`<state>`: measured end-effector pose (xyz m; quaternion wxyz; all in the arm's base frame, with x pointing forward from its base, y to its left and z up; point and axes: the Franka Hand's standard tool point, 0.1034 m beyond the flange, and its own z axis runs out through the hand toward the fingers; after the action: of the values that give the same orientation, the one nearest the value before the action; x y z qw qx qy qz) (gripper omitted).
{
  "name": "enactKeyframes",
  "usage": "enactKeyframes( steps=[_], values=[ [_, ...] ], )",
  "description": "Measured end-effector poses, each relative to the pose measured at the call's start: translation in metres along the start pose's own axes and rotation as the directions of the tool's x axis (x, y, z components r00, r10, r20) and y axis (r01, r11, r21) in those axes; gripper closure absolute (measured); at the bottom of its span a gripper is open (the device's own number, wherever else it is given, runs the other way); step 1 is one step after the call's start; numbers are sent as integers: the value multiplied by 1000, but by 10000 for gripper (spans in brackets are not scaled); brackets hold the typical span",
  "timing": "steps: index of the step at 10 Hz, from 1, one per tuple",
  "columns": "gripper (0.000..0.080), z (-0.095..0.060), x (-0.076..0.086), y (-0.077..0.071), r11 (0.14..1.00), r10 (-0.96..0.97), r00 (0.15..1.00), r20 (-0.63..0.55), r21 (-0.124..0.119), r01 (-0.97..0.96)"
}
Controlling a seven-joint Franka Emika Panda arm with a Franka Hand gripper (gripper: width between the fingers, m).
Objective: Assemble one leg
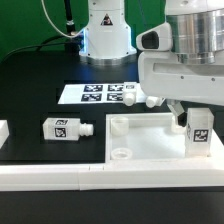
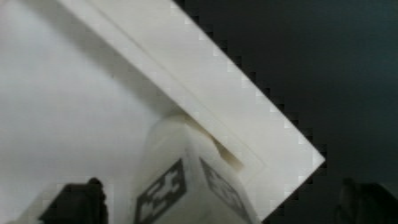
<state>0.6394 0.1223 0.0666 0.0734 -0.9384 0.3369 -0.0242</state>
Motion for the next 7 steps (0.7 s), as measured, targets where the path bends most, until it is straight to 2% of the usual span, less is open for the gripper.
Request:
enactKeyframes(
  steps=[1,3,5,6,7],
  values=[
    [150,-2,2,0,978,-205,979,-12,-35,204],
    [150,-7,13,4,870,-489,872,1,-74,487],
    [150,-7,12,4,871,-487,873,1,-72,486],
    [283,-7,12,4,881,-469,883,-1,-72,468],
    [283,-7,12,4,891,-450,893,-2,-71,449]
  ],
)
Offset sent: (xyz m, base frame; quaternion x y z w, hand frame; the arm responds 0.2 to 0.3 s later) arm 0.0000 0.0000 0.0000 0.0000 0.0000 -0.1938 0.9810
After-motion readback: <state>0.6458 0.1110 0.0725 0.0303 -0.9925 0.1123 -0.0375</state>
